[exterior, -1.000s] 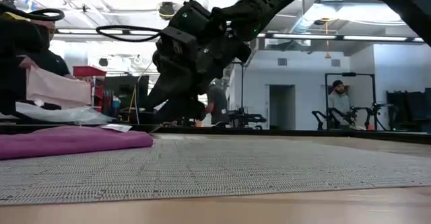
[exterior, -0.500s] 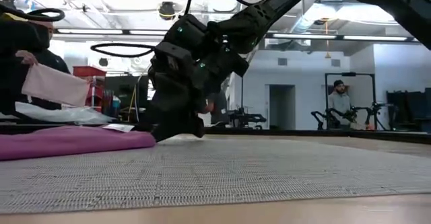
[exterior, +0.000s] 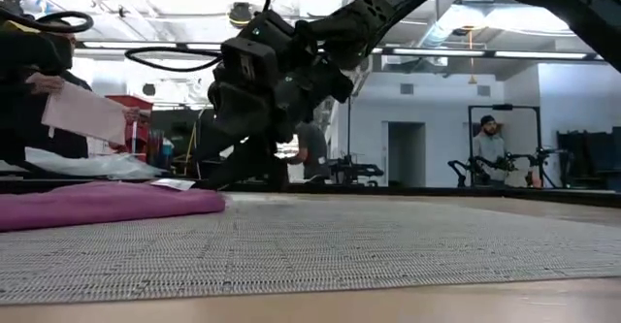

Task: Set table place
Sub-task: Put the pink table napkin on the gray table mat

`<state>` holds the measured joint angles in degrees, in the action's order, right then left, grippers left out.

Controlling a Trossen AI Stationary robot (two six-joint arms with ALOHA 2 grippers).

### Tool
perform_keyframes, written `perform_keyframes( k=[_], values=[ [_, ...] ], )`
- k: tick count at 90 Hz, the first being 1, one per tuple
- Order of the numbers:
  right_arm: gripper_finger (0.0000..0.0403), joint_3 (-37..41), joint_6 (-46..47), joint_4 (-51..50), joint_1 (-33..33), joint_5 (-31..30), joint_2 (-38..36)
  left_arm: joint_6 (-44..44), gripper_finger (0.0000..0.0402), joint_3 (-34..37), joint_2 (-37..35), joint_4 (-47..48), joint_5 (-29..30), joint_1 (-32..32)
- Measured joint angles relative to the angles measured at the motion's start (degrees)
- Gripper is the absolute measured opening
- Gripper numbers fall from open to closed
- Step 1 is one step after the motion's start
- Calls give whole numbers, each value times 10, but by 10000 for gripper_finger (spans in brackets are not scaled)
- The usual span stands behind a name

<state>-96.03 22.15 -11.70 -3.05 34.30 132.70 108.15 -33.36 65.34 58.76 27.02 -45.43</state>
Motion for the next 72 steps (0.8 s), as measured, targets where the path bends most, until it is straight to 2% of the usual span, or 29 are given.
perform_keyframes(
  k=[47,59,72],
  values=[
    [162,0,-26,-7,18,-36,16,1,0,0,0,2,4,0],
    [132,0,-28,-9,19,-41,16,-5,0,0,0,4,9,0],
    [72,0,-36,-17,19,-38,16,-6,0,0,0,6,12,0]
  ],
)
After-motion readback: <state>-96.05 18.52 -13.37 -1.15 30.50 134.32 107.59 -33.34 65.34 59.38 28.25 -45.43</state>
